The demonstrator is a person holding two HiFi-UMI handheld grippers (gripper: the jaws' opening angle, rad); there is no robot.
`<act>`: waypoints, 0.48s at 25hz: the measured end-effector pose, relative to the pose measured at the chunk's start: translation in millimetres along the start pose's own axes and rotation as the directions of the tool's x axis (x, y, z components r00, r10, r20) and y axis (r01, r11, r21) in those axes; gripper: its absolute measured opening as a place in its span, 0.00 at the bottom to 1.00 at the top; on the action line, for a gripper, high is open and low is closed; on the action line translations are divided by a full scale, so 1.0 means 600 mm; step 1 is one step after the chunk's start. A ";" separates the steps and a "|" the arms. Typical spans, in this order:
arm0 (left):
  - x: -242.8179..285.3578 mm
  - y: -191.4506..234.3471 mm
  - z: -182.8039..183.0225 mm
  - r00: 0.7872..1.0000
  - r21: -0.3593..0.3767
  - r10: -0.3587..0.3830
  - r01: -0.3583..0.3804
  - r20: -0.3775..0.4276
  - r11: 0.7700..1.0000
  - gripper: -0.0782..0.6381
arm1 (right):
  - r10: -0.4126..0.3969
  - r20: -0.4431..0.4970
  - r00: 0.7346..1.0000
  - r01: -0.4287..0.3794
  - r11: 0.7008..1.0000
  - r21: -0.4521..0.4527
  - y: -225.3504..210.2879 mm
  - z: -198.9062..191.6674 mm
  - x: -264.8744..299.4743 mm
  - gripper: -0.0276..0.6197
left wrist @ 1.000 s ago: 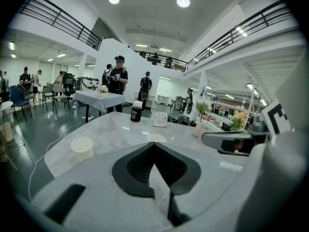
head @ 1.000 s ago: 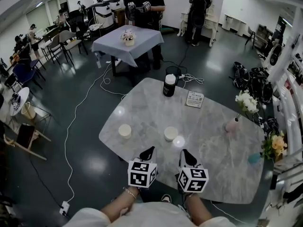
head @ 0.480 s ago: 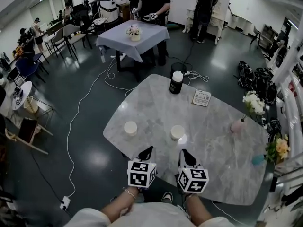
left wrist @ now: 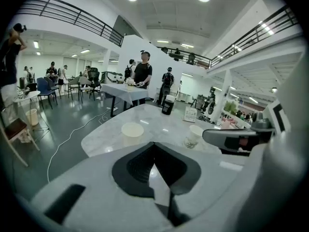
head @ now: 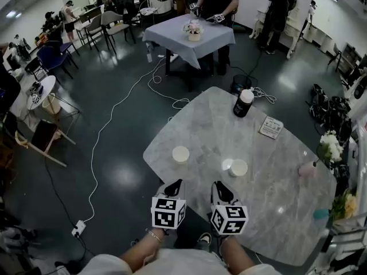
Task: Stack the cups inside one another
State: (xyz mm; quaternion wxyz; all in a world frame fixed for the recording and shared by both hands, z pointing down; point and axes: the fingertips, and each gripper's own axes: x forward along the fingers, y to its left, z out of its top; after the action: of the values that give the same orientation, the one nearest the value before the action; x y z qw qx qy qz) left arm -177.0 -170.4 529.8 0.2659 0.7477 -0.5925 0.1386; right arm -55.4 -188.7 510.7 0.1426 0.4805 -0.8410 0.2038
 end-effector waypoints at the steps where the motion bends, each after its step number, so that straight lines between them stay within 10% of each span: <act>1: -0.001 0.015 -0.003 1.000 -0.009 0.012 -0.012 -0.003 1.000 0.10 | 0.013 -0.007 1.000 -0.013 1.000 -0.005 0.010 -0.002 0.013 0.07; 12: 0.005 0.118 -0.024 0.997 -0.087 0.077 -0.079 -0.023 0.993 0.10 | 0.112 -0.088 0.990 -0.117 0.991 -0.057 0.081 -0.020 0.122 0.12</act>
State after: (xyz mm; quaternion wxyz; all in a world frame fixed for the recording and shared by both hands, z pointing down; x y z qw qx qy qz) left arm -242.7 -175.7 559.9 0.2986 0.7101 -0.6242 0.1302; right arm -133.2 -215.4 543.2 0.1809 0.4177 -0.8663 0.2057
